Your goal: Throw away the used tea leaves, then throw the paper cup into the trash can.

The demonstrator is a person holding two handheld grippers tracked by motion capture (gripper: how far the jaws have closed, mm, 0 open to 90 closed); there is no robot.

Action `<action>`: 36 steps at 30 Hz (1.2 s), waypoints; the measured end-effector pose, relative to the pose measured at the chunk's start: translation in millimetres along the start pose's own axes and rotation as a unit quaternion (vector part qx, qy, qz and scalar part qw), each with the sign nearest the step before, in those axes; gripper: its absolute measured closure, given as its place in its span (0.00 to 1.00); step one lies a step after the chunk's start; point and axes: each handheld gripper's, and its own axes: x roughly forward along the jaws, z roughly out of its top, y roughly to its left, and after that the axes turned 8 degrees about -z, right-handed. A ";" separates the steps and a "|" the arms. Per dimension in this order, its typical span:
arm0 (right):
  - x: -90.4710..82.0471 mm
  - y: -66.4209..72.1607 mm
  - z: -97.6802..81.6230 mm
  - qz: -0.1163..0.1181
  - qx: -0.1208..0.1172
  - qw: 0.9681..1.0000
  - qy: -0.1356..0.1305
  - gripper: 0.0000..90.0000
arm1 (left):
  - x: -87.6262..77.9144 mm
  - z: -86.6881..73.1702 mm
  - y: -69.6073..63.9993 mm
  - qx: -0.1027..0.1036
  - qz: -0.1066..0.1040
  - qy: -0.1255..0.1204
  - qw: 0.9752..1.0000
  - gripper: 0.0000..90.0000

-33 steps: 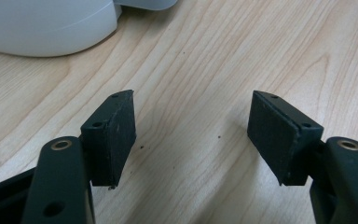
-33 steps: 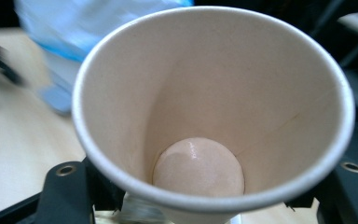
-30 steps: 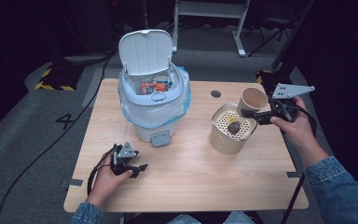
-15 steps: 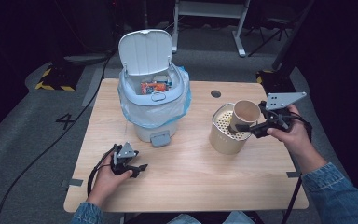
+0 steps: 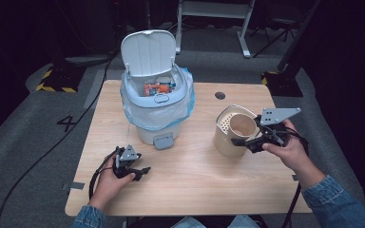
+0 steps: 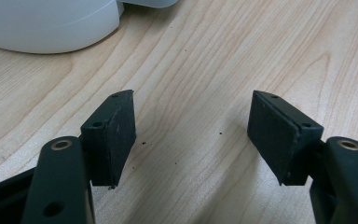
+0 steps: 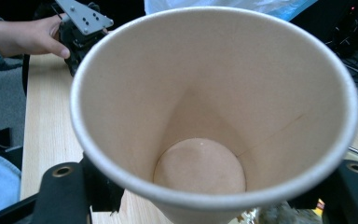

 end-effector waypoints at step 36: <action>71.9 -51.1 122.9 -0.003 0.033 0.999 -0.033 0.33 | 0.2 0.2 0.0 -0.001 0.002 0.000 1.000 0.36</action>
